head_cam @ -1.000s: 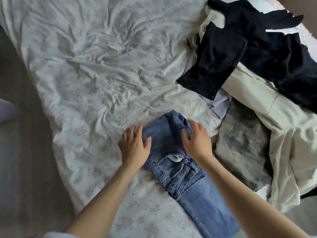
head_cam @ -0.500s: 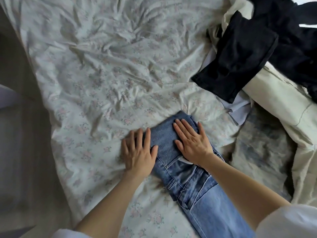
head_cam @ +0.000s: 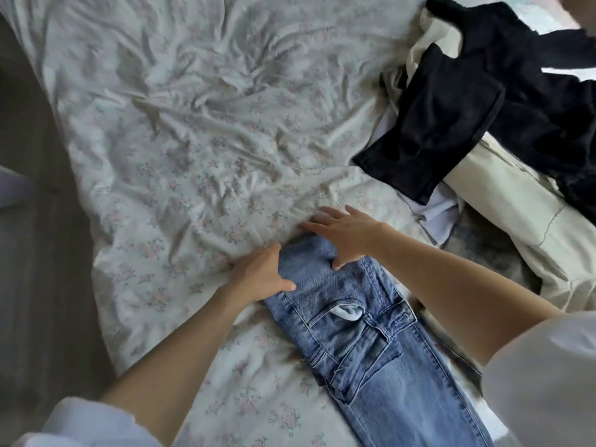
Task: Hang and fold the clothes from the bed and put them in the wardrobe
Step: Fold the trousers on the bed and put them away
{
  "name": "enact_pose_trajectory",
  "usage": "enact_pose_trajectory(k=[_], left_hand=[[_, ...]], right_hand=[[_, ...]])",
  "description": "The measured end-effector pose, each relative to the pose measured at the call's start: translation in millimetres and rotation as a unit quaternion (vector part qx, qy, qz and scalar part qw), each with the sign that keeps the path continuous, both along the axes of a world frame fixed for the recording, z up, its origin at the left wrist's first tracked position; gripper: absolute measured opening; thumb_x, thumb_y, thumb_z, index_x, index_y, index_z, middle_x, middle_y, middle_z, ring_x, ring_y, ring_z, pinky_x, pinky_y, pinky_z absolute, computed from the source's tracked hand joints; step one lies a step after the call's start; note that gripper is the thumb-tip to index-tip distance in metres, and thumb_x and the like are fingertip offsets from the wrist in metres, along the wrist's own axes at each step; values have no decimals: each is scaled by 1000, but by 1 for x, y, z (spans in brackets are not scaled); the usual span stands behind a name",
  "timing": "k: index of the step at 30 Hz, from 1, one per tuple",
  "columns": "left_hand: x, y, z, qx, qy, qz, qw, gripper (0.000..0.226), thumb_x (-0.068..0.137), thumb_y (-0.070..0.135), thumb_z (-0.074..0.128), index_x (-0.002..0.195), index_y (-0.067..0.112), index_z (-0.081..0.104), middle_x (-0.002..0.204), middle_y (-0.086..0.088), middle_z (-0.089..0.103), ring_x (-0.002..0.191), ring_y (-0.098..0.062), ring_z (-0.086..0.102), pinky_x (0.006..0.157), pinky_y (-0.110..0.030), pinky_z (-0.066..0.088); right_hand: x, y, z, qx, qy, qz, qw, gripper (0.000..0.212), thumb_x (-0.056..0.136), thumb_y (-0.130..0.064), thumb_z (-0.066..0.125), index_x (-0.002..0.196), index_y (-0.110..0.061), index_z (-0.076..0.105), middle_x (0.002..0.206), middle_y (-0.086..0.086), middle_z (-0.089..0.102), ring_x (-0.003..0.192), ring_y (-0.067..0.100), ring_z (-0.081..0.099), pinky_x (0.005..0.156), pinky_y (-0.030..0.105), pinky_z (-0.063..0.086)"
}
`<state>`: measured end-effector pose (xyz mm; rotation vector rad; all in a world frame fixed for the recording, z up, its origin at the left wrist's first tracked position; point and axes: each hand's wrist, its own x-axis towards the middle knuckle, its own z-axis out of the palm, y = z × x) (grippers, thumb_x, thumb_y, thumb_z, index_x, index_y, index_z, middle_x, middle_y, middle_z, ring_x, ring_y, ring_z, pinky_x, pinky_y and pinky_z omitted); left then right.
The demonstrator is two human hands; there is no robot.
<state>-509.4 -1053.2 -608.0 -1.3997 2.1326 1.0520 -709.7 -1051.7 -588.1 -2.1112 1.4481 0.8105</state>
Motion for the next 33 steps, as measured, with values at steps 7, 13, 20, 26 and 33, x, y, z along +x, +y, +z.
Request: enact_pose_trajectory(k=[7,13,20,26,33], left_hand=[[-1,22,41,30,72,14,997,54,79,30,74,118,6,45,98,-13,61,84,-27,61,74,-38,48],[-11,6,95,51,145,53,987,32,78,18,75,96,12,49,90,-5,59,79,-20,58,67,-31,45],[-8,-14,146,33,160,55,985,43,78,21,76,113,10,53,100,-2,58,92,-21,58,79,-32,46],[0,-58,193,-20,166,70,983,32,74,20,78,93,17,52,93,-1,59,85,-18,57,65,-27,41],[9,-125,259,-204,131,120,963,39,75,27,77,106,19,55,92,2,59,90,-22,56,70,-29,41]], right_hand=[[-10,11,39,64,-9,-69,995,71,78,-36,72,138,-21,35,129,2,45,116,23,45,78,32,41],[-23,5,94,-7,18,-95,995,43,84,-37,66,120,-18,52,118,0,58,107,23,55,74,33,44],[-22,-11,153,-68,21,-84,994,42,84,-38,66,119,-19,53,117,-2,58,107,22,56,70,31,39],[-15,-39,209,-127,-9,-100,987,35,86,-34,63,114,-15,52,117,0,55,109,24,54,73,34,41],[-2,-99,262,-284,-54,-118,950,35,90,-33,58,120,-17,50,122,2,49,116,23,46,77,35,36]])
